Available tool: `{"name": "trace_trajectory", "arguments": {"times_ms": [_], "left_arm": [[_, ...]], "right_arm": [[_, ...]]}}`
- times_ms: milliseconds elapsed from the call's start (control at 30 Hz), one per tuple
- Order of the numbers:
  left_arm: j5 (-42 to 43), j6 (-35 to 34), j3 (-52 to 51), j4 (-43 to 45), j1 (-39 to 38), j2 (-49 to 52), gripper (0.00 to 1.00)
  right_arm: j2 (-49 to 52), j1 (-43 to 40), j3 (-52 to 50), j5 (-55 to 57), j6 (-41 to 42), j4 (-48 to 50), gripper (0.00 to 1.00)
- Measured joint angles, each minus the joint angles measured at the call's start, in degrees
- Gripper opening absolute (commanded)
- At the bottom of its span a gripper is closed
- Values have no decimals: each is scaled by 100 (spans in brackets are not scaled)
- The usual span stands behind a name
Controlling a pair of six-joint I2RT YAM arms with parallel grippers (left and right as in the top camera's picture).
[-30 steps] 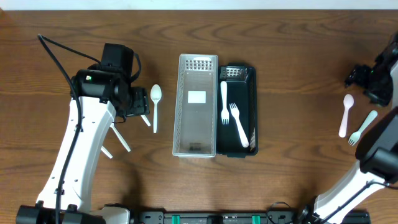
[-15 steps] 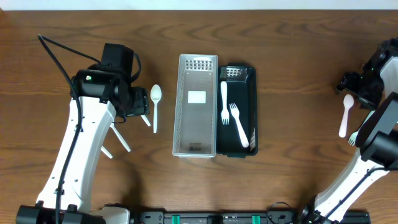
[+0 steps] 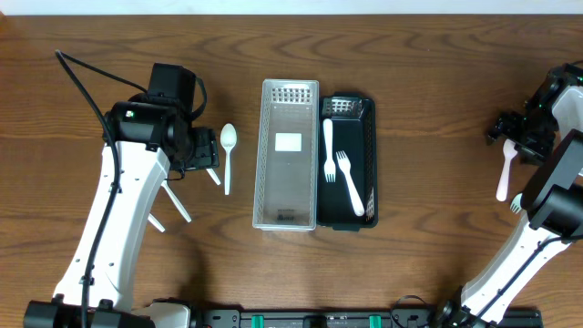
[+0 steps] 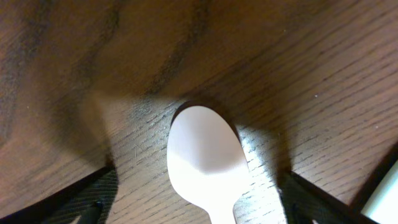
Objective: Pack container
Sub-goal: 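Move the right gripper to a white spoon and grasp it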
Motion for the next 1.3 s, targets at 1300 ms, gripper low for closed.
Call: {"name": "trace_trajectory", "arguments": {"times_ms": [1300], "left_arm": [[0,0,0,0,0,0,77]], "right_arm": [[0,0,0,24,-249,197,46]]}}
